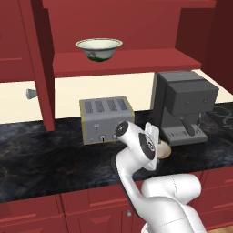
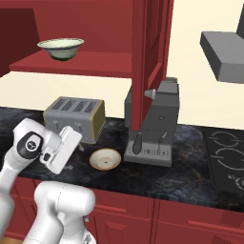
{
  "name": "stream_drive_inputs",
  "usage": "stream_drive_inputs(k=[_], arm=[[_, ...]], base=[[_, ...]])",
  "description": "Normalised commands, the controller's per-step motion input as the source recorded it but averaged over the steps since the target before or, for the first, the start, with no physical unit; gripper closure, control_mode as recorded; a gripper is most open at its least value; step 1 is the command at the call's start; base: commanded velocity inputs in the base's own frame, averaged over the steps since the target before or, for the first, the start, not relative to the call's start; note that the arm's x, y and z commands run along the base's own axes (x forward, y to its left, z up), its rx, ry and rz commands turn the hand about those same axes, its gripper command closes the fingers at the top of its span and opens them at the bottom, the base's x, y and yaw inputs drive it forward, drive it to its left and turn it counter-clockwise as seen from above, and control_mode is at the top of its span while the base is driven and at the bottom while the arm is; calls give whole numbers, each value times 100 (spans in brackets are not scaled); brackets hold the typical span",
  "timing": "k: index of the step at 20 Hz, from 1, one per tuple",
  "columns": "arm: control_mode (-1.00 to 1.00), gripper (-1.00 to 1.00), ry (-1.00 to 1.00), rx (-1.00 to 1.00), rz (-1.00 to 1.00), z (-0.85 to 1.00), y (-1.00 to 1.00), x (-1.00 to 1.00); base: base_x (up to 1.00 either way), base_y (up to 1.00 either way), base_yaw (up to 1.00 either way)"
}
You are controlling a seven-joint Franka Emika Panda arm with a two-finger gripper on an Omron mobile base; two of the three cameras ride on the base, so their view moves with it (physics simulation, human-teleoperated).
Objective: Pick up the bowls on the counter and stack them on top of one another in the open cabinet. Place the smaller bowl on top of the larger bowl.
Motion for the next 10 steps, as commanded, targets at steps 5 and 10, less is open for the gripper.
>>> stream_drive_inputs(k=[5, 10], arm=[[-100, -100, -2, 1, -10, -24, 0, 20], [-100, -100, -5, 5, -5, -19, 2, 19]], base=[[0, 0, 0], [0, 0, 0]])
